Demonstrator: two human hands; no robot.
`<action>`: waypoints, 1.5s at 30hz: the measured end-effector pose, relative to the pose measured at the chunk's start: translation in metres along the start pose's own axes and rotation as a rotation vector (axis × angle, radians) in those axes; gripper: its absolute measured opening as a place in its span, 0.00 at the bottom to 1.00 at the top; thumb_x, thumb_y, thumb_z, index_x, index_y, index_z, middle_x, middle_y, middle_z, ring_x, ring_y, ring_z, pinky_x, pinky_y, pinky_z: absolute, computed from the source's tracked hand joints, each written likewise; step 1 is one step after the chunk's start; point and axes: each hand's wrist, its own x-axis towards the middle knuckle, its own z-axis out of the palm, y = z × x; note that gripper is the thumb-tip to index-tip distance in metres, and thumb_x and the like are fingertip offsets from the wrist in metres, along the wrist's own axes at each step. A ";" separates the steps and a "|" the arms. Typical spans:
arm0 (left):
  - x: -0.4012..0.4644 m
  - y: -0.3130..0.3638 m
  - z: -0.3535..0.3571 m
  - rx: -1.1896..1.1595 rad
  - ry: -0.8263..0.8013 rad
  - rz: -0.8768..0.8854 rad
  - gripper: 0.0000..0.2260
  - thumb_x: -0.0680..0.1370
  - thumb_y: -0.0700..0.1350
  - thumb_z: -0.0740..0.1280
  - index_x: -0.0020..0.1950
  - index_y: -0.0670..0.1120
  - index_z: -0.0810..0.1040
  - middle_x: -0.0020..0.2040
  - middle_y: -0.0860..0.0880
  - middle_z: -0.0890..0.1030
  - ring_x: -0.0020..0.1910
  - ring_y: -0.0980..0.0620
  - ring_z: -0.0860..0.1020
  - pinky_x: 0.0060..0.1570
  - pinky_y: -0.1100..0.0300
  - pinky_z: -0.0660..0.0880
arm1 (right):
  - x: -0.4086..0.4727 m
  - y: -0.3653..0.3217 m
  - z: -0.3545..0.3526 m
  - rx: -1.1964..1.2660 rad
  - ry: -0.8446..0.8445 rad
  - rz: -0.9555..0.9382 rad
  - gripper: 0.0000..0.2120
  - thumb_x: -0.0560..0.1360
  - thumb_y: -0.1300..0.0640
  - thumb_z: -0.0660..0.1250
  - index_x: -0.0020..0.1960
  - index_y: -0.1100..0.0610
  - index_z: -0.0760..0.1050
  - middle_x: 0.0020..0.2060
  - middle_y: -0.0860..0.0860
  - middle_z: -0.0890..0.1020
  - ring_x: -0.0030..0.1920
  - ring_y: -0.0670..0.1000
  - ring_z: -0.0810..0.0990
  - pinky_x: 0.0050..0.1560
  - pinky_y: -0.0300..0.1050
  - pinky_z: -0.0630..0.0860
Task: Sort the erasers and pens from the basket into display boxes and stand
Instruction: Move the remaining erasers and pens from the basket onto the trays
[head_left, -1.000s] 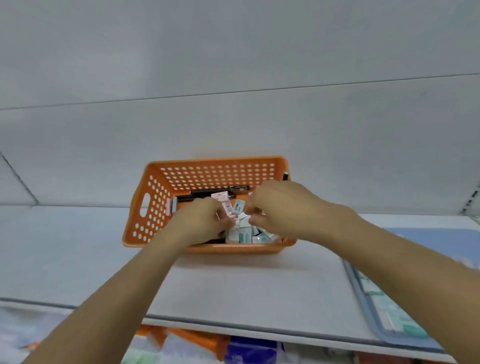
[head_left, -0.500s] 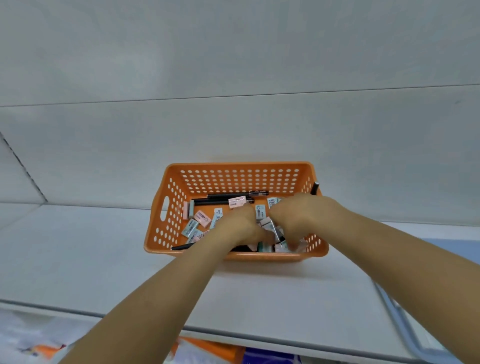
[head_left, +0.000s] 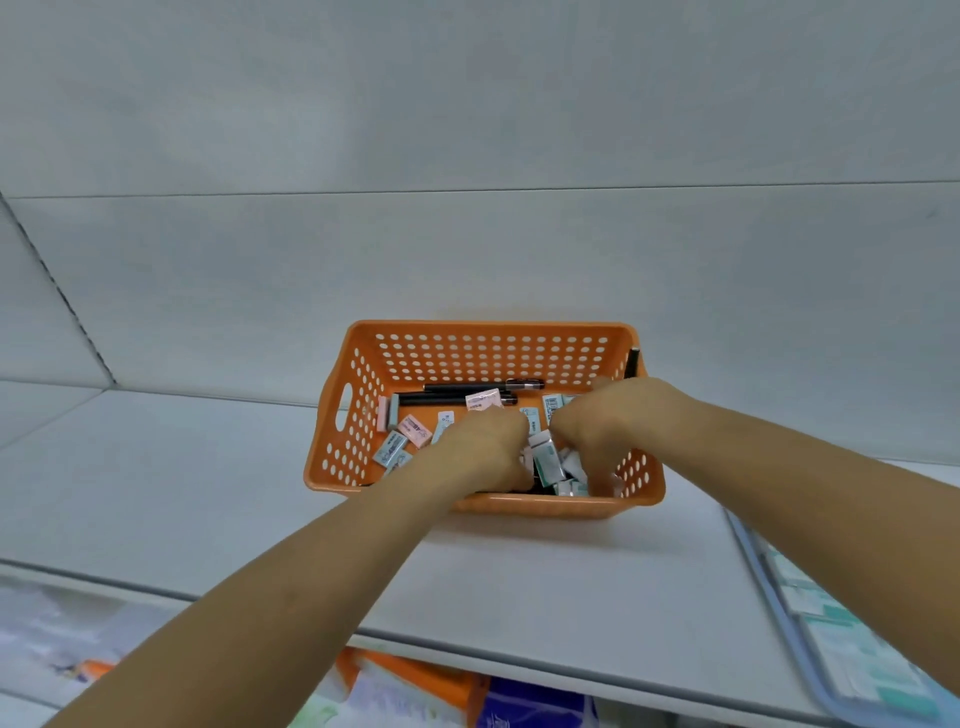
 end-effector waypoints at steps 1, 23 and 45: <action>0.000 -0.002 0.000 -0.026 0.000 0.000 0.16 0.75 0.46 0.69 0.62 0.47 0.76 0.58 0.46 0.79 0.51 0.49 0.77 0.45 0.58 0.76 | 0.001 0.003 0.001 0.023 0.022 -0.023 0.30 0.69 0.47 0.75 0.68 0.46 0.67 0.58 0.48 0.76 0.57 0.52 0.77 0.57 0.50 0.77; -0.091 0.088 0.011 -1.158 0.430 0.179 0.13 0.76 0.39 0.69 0.57 0.54 0.77 0.45 0.54 0.82 0.43 0.59 0.82 0.36 0.67 0.78 | -0.118 0.075 0.109 1.380 1.069 -0.157 0.06 0.70 0.61 0.75 0.42 0.57 0.78 0.33 0.48 0.79 0.30 0.43 0.72 0.32 0.36 0.70; -0.040 0.183 0.114 -0.883 -0.001 0.281 0.15 0.76 0.46 0.70 0.61 0.57 0.75 0.51 0.53 0.78 0.51 0.52 0.79 0.46 0.50 0.81 | -0.201 0.102 0.260 1.532 0.378 0.545 0.11 0.72 0.52 0.74 0.44 0.60 0.80 0.27 0.53 0.77 0.22 0.50 0.70 0.24 0.39 0.67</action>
